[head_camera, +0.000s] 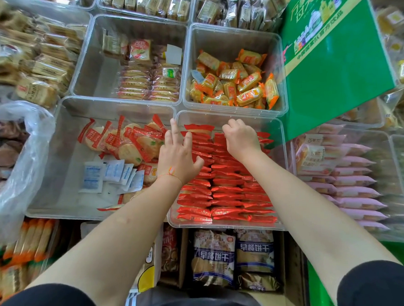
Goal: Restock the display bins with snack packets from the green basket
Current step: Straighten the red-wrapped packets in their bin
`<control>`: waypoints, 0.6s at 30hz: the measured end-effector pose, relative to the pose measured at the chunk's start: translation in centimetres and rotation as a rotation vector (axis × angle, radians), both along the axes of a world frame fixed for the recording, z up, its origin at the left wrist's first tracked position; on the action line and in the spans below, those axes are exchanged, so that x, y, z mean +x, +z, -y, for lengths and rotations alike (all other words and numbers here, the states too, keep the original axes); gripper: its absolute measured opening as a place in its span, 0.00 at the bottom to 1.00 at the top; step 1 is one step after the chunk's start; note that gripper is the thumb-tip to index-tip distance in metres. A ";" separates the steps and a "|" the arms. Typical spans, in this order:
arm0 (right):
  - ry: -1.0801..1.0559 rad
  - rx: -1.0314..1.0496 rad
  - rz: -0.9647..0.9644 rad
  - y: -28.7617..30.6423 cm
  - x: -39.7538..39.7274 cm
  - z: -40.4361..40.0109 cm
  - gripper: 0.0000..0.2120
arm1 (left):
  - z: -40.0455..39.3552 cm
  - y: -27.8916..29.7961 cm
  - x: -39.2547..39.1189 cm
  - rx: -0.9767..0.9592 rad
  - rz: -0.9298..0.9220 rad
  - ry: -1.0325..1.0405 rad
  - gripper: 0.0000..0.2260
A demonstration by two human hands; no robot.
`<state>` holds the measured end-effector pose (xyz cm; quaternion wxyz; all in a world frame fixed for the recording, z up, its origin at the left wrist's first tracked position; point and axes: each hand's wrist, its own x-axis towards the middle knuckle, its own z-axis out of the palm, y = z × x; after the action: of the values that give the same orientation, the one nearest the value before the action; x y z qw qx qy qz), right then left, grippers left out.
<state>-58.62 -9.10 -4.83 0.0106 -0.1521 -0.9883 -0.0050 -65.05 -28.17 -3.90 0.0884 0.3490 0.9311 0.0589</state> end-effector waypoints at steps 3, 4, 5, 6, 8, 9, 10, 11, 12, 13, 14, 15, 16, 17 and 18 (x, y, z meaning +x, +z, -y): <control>0.018 0.015 -0.052 0.0 0.7 -0.2 0.07 | 0.0 0.0 0.0 -0.005 0.006 -0.003 0.34; 0.007 -0.004 -0.057 0.2 0.7 -0.2 0.07 | 0.1 0.1 0.0 -0.005 0.006 -0.004 0.34; -0.011 -0.032 -0.055 0.4 0.7 -0.2 0.08 | 0.1 0.1 0.0 -0.003 0.006 -0.004 0.34; -0.034 -0.067 -0.040 0.6 0.5 -0.1 0.08 | 0.1 0.1 0.0 0.000 0.006 -0.002 0.34; -0.084 -0.144 -0.010 0.7 0.2 -0.2 0.07 | 0.1 0.1 0.0 0.007 0.006 0.001 0.34; -0.110 -0.180 0.006 0.6 0.0 -0.3 0.05 | 0.1 0.1 0.0 0.009 0.003 0.002 0.34; -0.133 -0.219 0.023 0.6 -0.1 -0.4 0.04 | 0.1 0.1 -0.1 0.007 -0.001 0.001 0.34; -0.149 -0.261 0.034 0.6 -0.2 -0.5 0.04 | 0.1 0.0 -0.1 0.004 -0.003 -0.001 0.34; -0.156 -0.294 0.052 0.6 -0.3 -0.5 0.06 | 0.1 0.0 -0.1 0.001 -0.003 -0.003 0.34; -0.157 -0.322 0.079 0.6 -0.4 -0.6 0.10 | 0.1 -0.1 -0.1 0.000 -0.001 -0.004 0.34; -0.151 -0.327 0.113 0.7 -0.4 -0.6 0.13 | 0.1 -0.1 -0.1 0.001 -0.002 -0.004 0.34; -0.141 -0.308 0.137 0.7 -0.4 -0.6 0.13 | 0.1 -0.1 -0.1 0.002 -0.005 -0.003 0.34; -0.131 -0.272 0.145 0.6 -0.3 -0.7 0.12 | 0.1 -0.1 -0.1 0.000 -0.007 -0.005 0.34; -0.118 -0.225 0.134 0.7 -0.3 -0.7 0.09 | 0.1 -0.1 -0.1 -0.004 -0.006 -0.007 0.34; -0.102 -0.173 0.108 0.8 -0.3 -0.8 0.08 | 0.1 -0.1 -0.1 -0.006 -0.004 -0.010 0.34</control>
<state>-58.90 -8.33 -4.01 -0.0559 -0.2022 -0.9751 0.0715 -65.16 -28.27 -3.97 0.0877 0.3535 0.9297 0.0548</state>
